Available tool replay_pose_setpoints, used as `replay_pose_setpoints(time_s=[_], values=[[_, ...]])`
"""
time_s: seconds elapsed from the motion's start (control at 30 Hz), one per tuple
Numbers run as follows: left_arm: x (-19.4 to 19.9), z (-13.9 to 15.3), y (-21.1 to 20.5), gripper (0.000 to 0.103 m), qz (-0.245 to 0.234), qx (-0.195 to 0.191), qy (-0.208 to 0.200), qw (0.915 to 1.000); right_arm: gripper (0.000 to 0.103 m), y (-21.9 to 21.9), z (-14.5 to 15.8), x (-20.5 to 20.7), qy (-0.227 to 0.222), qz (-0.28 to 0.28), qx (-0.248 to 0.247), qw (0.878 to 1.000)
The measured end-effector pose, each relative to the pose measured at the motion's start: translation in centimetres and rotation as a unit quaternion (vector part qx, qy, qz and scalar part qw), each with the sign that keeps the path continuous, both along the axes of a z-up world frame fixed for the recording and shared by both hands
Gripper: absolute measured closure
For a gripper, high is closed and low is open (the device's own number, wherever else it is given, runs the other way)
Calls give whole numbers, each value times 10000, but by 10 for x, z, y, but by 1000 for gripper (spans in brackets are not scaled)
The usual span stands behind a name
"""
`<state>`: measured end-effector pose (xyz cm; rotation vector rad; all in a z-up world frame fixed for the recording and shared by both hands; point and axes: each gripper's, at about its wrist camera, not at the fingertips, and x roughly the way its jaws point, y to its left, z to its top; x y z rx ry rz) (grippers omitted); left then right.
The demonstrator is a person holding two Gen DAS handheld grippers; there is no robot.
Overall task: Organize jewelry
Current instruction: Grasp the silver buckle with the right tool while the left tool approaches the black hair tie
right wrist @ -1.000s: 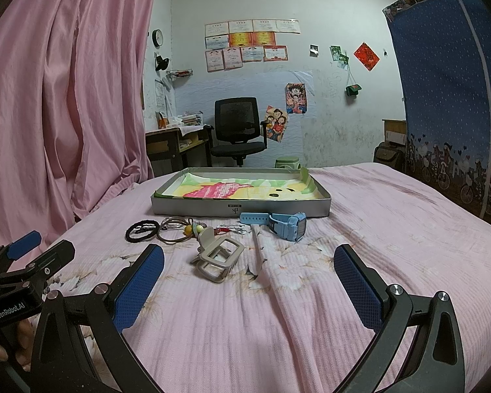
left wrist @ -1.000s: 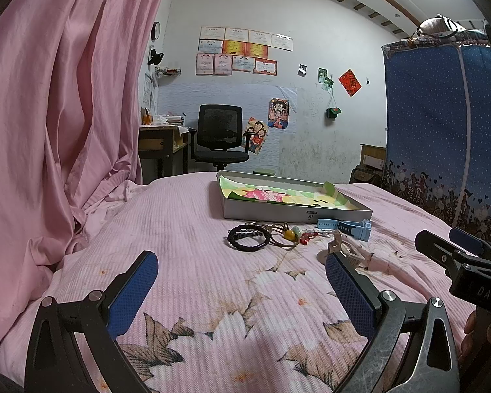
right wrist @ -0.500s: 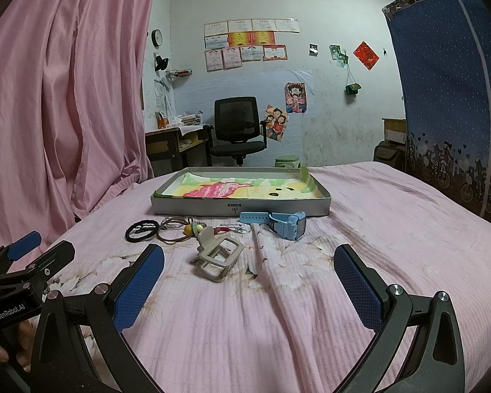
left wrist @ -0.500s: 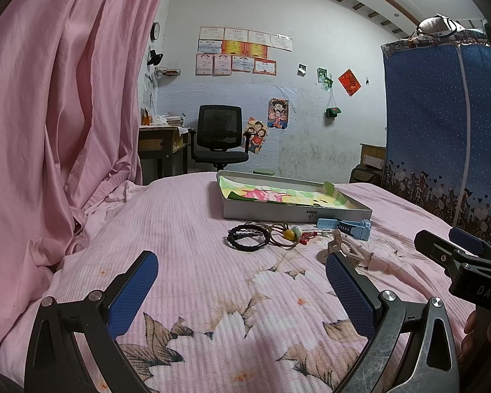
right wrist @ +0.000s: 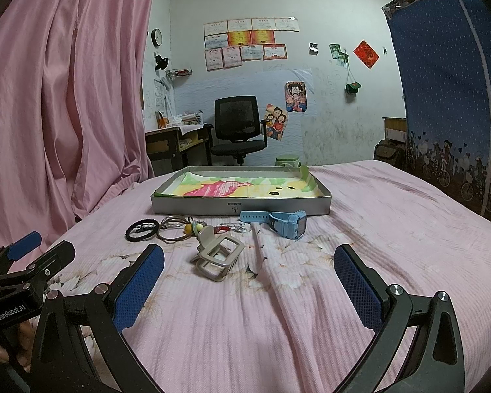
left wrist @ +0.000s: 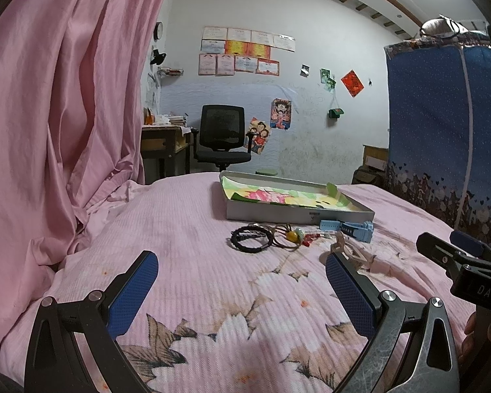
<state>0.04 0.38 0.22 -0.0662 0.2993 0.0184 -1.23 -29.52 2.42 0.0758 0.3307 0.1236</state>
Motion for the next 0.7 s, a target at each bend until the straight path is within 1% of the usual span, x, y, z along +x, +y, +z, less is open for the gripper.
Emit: replay_pose_setpoints(time_s=[0.13,0.23,0.4,0.5,0.6,0.7], values=[[12,6,5,0,35,-83,136,9999,1,1,0,2,55,48,28,10000],[18,10,6,0,51,-22,178,9998,1,6,-2,5,104,124,26,9999],[39,18,14,0,15,120,332,9994,1,10,5,29,197,328,-3,9993],[55,21,18,0,37,167,467,9988,1,7,13,41,280,440,34,9986],[70,22,23,0,76,124,616,9980,1,9,18,51,317,508,-5,9982],[89,19,28,0,132,8,916,9957,1,14,21,63,408,586,-80,9974]])
